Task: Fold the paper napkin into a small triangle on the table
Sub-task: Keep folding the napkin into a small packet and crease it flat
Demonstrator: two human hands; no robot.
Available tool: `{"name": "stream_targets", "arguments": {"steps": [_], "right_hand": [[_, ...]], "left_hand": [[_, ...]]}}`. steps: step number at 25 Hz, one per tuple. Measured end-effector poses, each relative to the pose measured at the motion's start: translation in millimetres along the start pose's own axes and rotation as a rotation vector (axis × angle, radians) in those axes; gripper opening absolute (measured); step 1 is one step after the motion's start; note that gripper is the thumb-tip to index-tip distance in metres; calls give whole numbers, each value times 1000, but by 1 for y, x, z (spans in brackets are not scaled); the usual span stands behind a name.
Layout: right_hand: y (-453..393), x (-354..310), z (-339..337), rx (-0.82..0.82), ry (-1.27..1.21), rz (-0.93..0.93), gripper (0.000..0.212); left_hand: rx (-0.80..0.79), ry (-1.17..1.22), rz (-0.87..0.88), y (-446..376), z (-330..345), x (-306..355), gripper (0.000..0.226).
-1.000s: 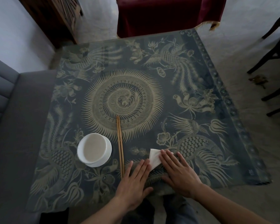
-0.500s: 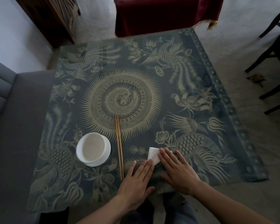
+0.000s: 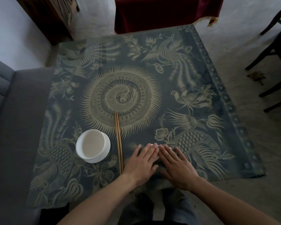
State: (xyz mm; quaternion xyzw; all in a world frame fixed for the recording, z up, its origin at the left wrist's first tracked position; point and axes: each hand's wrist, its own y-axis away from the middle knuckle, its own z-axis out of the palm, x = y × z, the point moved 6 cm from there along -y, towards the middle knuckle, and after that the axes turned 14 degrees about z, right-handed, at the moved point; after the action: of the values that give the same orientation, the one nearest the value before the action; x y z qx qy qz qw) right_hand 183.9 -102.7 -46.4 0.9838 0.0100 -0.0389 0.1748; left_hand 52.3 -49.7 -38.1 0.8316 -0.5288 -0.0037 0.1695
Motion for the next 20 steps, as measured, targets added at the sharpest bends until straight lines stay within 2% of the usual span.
{"name": "stream_targets", "arguments": {"steps": [2,4,7,9,11,13,15,20], "right_hand": [[-1,-1,-1,-15,3,-5,73],[0,1,-2,-2,3,-3,73],[-2,1,-4,18,-34,6,68],[-6,1,-15,93,-145,47,54],[-16,4,-25,146,-230,138,39],[-26,9,-29,118,-255,299,40],[-34,14,-27,63,-248,410,41],[-46,15,-27,-54,-321,453,35]], "left_hand": [[-80,7,3,-1,12,-1,71],[-86,-15,-14,13,18,-3,70],[23,-50,5,30,10,-9,62],[134,-20,38,21,-1,-11,49],[211,71,9,-1,-17,-16,34],[214,173,-76,-23,-28,-26,23],[191,232,-123,-39,-34,-34,17],[-52,264,-117,-60,-35,-45,34]]}}
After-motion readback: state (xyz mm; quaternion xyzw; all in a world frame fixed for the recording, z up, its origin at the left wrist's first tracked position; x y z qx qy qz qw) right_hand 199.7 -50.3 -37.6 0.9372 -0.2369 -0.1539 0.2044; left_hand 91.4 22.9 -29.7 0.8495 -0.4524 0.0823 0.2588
